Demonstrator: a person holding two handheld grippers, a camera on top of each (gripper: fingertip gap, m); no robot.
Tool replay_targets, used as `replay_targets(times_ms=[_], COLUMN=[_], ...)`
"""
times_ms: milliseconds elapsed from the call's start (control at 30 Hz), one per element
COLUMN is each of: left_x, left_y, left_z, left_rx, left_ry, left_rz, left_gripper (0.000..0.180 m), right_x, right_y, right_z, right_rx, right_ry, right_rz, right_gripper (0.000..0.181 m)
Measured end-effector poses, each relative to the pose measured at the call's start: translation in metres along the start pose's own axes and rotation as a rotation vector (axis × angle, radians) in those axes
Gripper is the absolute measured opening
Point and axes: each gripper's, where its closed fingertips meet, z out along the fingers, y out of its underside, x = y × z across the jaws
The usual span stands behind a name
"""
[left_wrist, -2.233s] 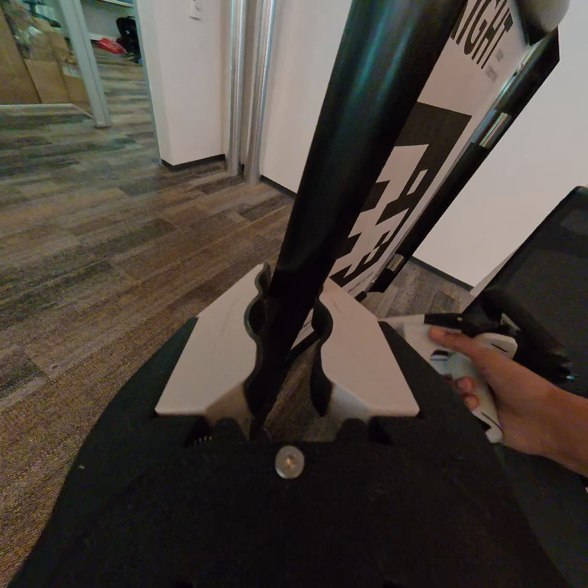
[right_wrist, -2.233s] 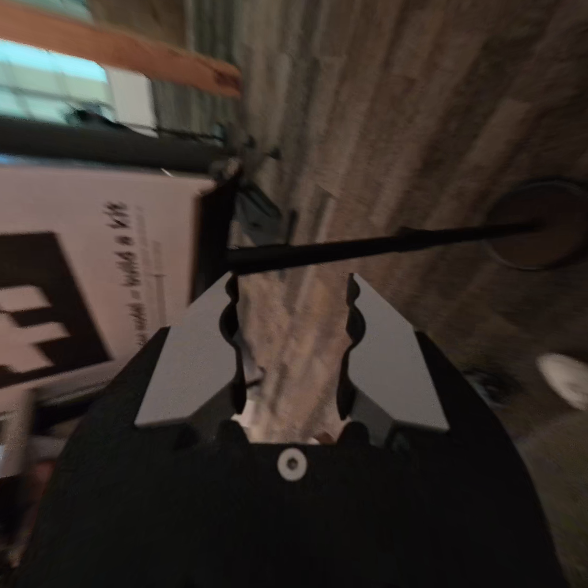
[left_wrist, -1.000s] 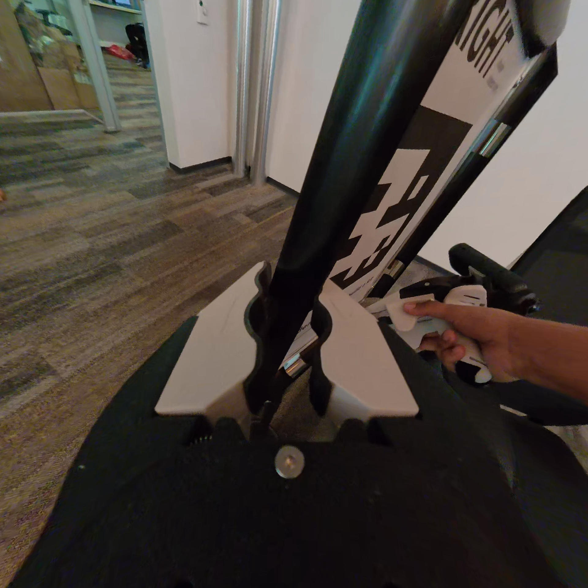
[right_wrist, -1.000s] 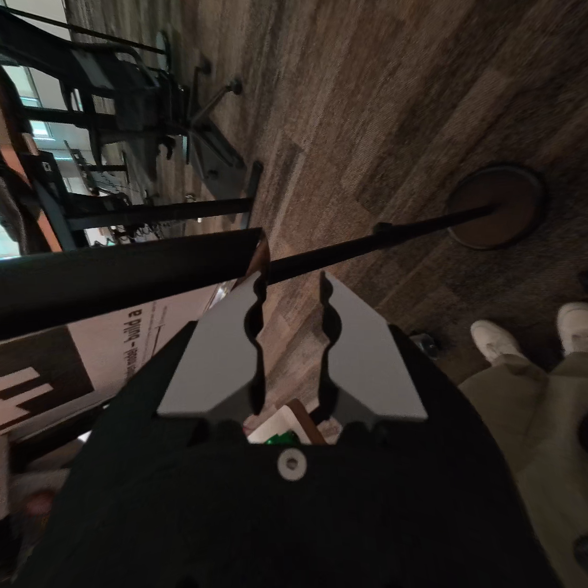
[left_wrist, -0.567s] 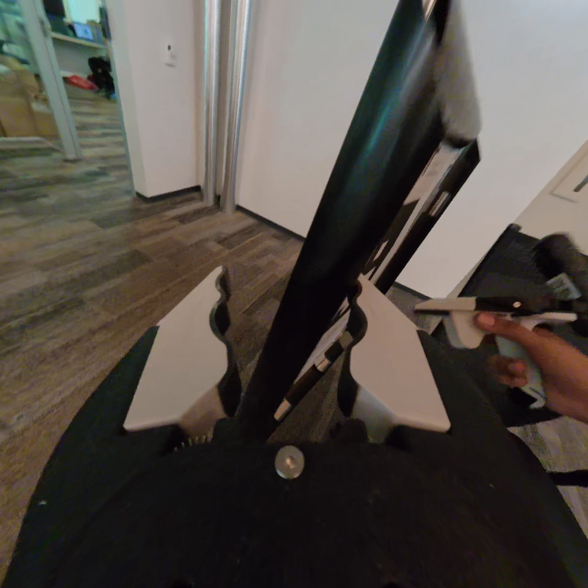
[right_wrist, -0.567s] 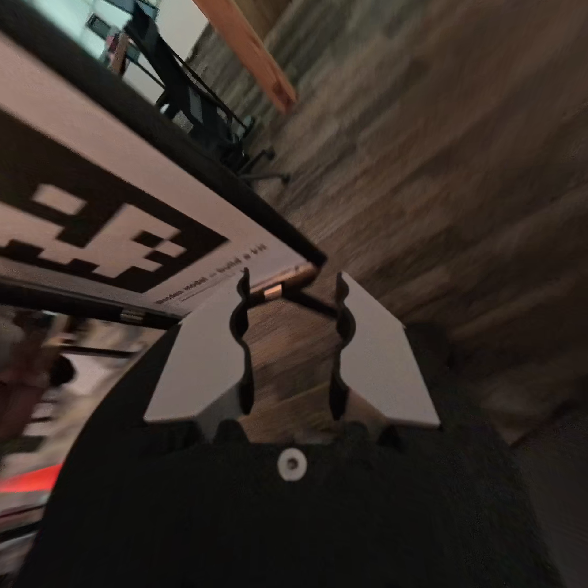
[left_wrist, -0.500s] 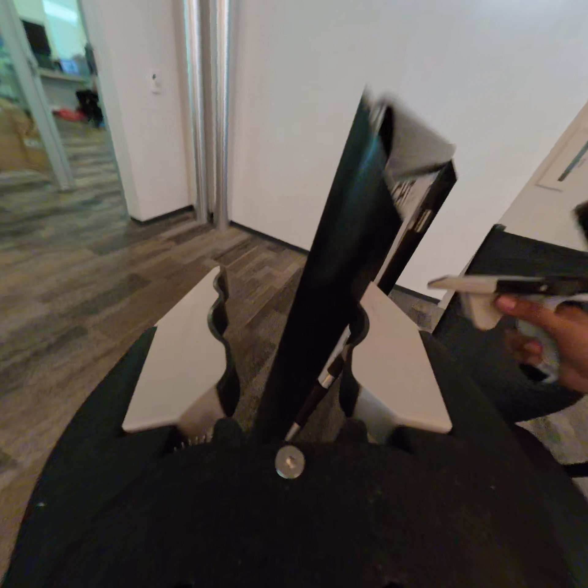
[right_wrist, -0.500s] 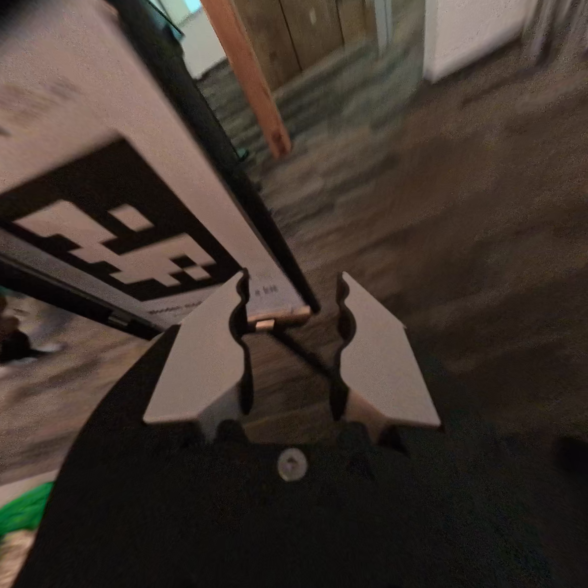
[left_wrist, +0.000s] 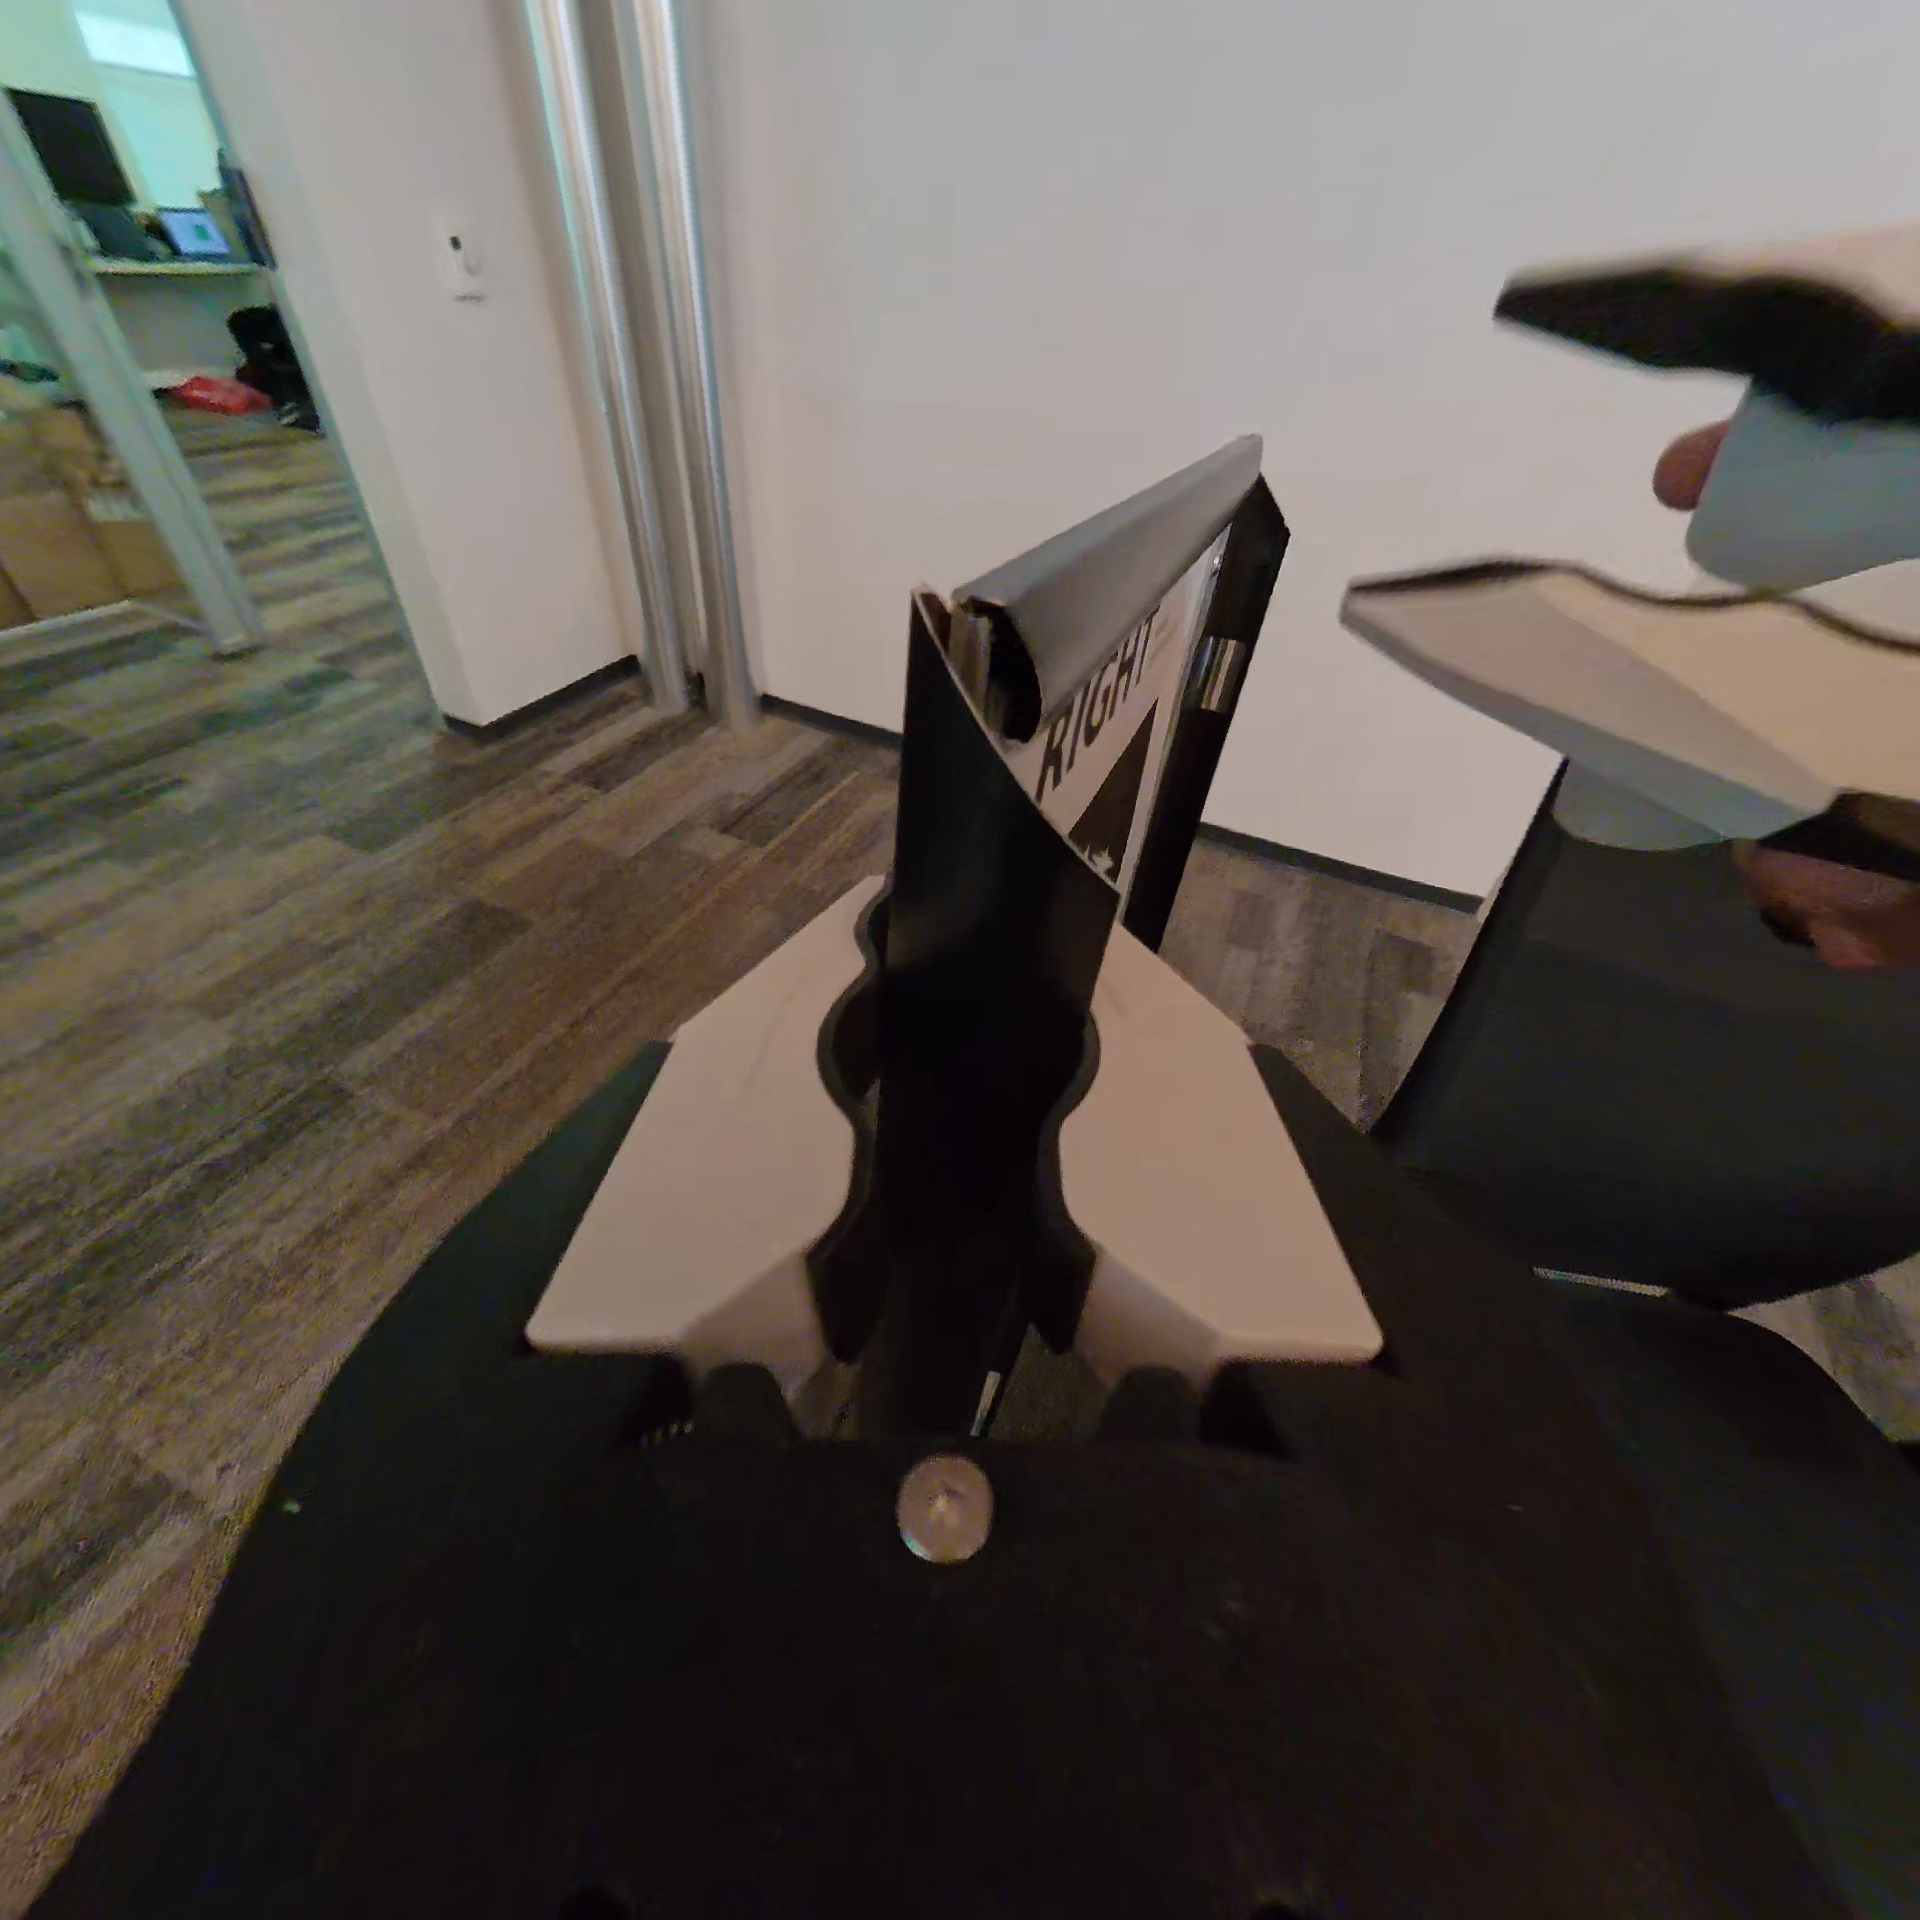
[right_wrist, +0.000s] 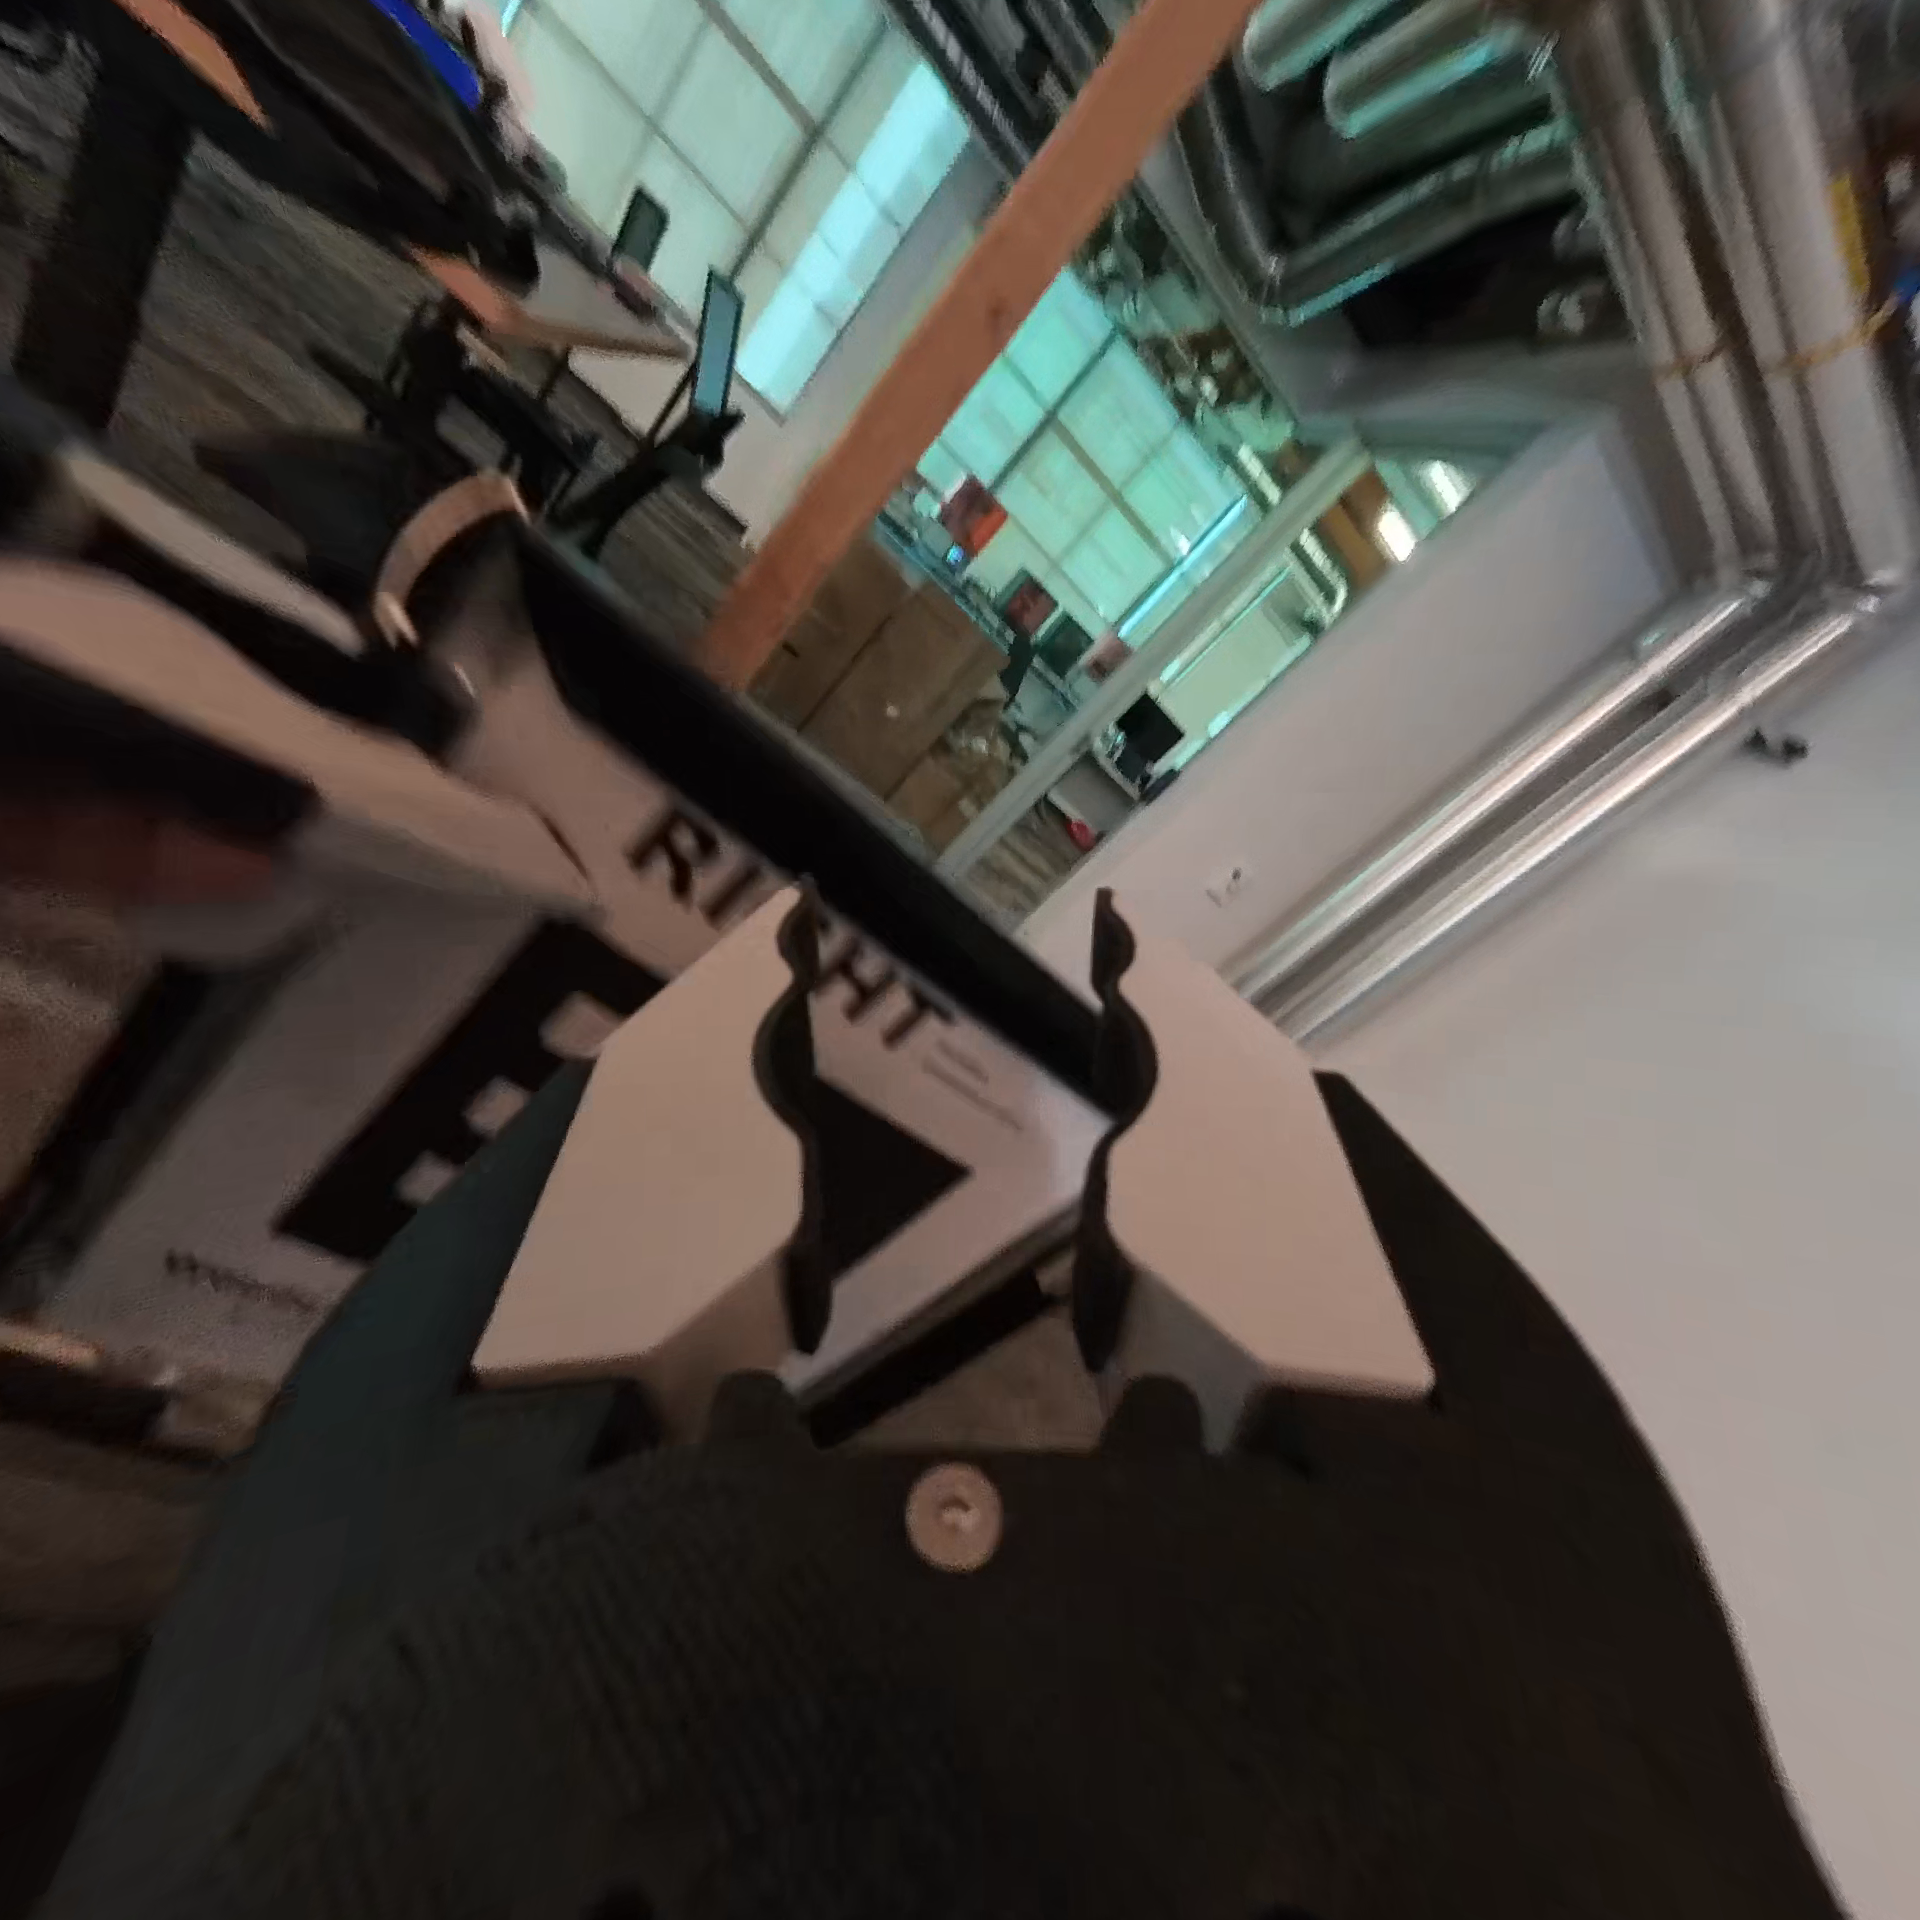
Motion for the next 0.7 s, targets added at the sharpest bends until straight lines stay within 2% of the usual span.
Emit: replay_targets(times_ms=[33,100,167,367,467,700], left_x=[0.001,0.004,0.005,0.007,0.010,0.007], left_y=[0.000,-0.001,-0.001,-0.001,-0.001,-0.002], left_z=[0.002,0.005,0.004,0.003,0.003,0.006], left_rx=[-0.005,-0.012,-0.016,-0.023,-0.020,-0.023], left_ry=[-0.016,-0.037,-0.041,-0.049,-0.049,-0.074], left_rz=[-0.007,-0.032,-0.062,-0.066,-0.065,-0.074], left_gripper=[0.017,0.017,0.017,0.017,0.017,0.017], right_x=[-0.004,-0.018,-0.032,-0.051,-0.050,-0.044], right_y=[-0.014,-0.029,-0.029,-0.027,-0.029,-0.030], right_z=[0.002,0.007,0.013,0.021,0.024,0.026], right_rx=[0.027,0.026,-0.024,-0.049,-0.046,-0.042], right_ry=[0.006,-0.030,-0.098,-0.189,-0.172,-0.026], right_rz=[-0.006,-0.016,0.008,0.025,-0.021,-0.130], right_gripper=[0.045,0.041,0.048,0.049,0.044,0.051])
